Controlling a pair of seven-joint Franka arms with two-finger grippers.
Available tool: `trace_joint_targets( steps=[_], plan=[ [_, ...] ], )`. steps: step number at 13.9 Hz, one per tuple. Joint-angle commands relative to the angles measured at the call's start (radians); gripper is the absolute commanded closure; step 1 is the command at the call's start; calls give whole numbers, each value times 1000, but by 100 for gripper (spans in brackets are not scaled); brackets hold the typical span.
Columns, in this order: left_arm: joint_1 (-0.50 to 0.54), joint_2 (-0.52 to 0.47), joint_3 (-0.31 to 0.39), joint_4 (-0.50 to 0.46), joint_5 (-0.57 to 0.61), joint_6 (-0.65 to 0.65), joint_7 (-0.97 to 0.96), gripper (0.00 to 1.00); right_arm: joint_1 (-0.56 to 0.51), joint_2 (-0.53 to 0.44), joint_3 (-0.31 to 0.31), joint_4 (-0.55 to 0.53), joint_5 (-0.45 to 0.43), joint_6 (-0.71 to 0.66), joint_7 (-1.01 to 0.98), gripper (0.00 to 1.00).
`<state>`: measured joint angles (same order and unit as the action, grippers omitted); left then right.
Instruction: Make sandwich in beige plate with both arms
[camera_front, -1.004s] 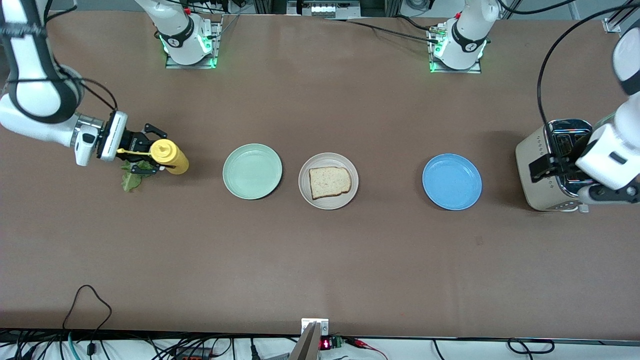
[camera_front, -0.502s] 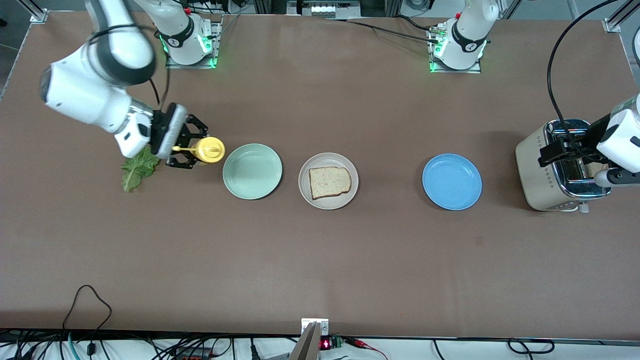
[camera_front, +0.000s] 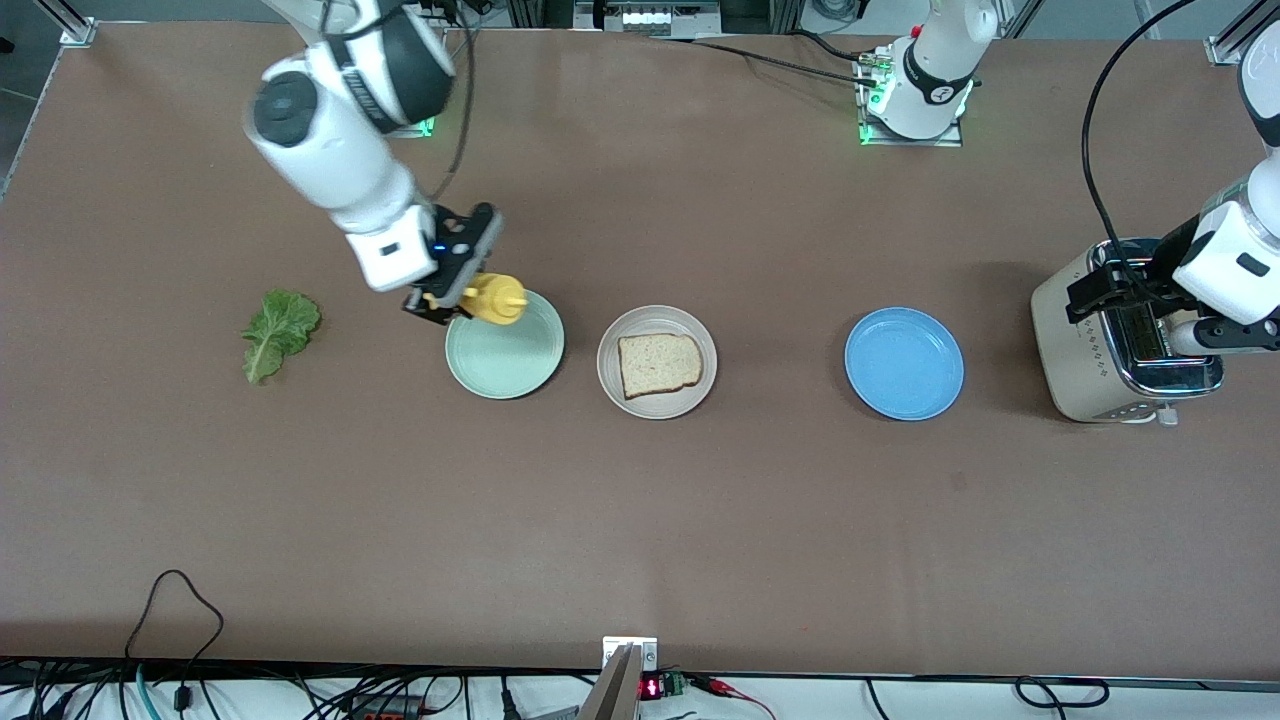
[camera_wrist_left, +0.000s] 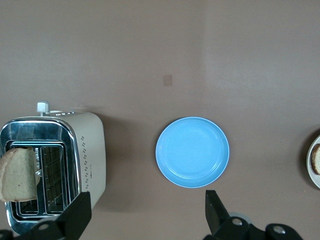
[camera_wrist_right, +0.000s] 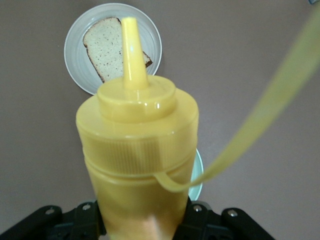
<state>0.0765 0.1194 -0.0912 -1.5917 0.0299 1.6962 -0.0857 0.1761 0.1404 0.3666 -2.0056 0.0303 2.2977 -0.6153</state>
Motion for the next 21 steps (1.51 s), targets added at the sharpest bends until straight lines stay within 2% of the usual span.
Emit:
trace_joint_targets(
  steps=[1,5,8,11,15,17,19,21],
  plan=[
    [0,-6,-2,-18,-1,16,17,0,104,109,-9,93,-188,-9,210,100],
    [0,9,-1,-1,-1,16,21,0,235,220,-14,139,-401,-18,463,100],
    [20,29,-1,-1,-37,19,23,0,327,304,-20,194,-547,-90,596,100],
    [20,37,-1,-2,-50,16,24,0,370,341,-26,225,-613,-155,608,100],
    [22,40,1,-11,-48,11,24,0,375,332,-38,223,-603,-164,606,100],
    [20,40,1,-13,-45,10,24,0,340,271,-40,220,-567,-216,595,100],
    [20,39,1,-13,-41,10,24,0,284,201,-40,206,-474,-245,524,100],
    [16,31,-4,-11,-39,-1,43,0,189,124,-40,176,-310,-247,328,100]
  ],
)
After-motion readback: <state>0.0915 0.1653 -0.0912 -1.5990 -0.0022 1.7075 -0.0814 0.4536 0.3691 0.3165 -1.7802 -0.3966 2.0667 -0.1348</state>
